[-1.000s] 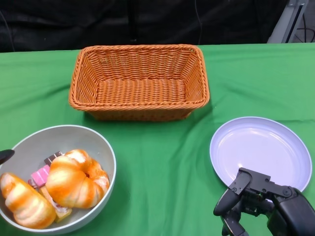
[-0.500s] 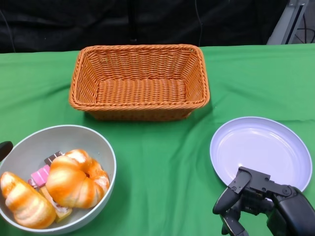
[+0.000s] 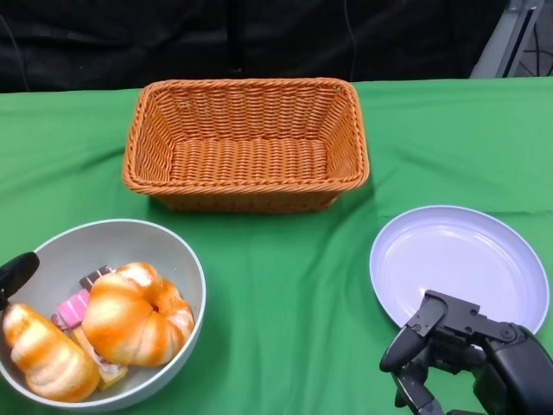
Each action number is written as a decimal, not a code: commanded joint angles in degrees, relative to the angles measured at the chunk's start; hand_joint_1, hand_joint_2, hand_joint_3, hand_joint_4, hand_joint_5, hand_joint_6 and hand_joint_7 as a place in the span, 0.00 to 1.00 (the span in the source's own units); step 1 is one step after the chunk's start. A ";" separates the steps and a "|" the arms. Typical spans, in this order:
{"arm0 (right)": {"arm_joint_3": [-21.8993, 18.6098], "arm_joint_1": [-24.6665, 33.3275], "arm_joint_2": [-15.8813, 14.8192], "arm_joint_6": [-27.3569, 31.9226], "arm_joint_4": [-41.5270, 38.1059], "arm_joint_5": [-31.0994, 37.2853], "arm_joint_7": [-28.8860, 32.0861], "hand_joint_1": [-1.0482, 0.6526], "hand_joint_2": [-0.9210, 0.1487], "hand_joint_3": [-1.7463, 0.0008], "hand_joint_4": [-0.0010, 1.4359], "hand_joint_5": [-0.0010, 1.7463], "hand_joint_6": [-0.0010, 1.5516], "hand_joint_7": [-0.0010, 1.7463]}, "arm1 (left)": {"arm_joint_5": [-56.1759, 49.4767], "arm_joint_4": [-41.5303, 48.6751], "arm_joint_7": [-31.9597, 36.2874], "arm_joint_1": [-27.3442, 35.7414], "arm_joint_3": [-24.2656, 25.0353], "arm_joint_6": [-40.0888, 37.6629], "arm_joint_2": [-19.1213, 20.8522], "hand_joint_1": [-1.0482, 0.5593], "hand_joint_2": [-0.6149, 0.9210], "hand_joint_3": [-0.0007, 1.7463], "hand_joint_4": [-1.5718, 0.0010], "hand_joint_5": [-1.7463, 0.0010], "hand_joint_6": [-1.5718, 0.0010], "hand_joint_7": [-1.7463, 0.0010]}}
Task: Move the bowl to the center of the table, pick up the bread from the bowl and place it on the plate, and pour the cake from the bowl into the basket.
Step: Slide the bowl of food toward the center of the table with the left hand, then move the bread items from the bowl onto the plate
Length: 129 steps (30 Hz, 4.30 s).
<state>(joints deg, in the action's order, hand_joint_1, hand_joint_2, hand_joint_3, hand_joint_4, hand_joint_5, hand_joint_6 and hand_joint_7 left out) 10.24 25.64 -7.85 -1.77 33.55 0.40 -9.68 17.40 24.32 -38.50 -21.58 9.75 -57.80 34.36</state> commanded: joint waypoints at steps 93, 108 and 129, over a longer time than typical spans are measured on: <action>0.03 -0.80 0.59 -2.32 -3.26 0.59 0.43 0.56 0.29 0.48 0.51 0.90 0.44 0.73 | 14.69 -35.49 13.46 8.00 8.22 -17.23 -10.34 0.26 1.00 0.19 1.00 1.00 1.00 1.00; -1.18 -1.01 0.23 -4.61 -5.74 -0.15 -0.29 0.56 0.28 0.50 0.50 0.90 0.44 0.73 | -2.30 -28.60 10.23 21.13 3.54 39.05 -9.85 0.37 1.00 0.08 0.63 0.92 0.66 0.95; -5.27 2.38 -2.12 -7.86 -1.45 0.07 -2.36 0.57 0.26 0.57 0.44 0.72 0.43 0.54 | -0.92 -2.32 8.77 15.98 6.68 85.66 -17.41 0.60 1.00 0.22 0.50 0.29 0.38 0.62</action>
<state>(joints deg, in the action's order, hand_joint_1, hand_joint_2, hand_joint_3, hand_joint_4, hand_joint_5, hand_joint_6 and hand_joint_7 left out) 5.77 27.71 -8.67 -9.51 30.37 0.36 -11.60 15.46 23.23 -30.14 -5.82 15.88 28.18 16.64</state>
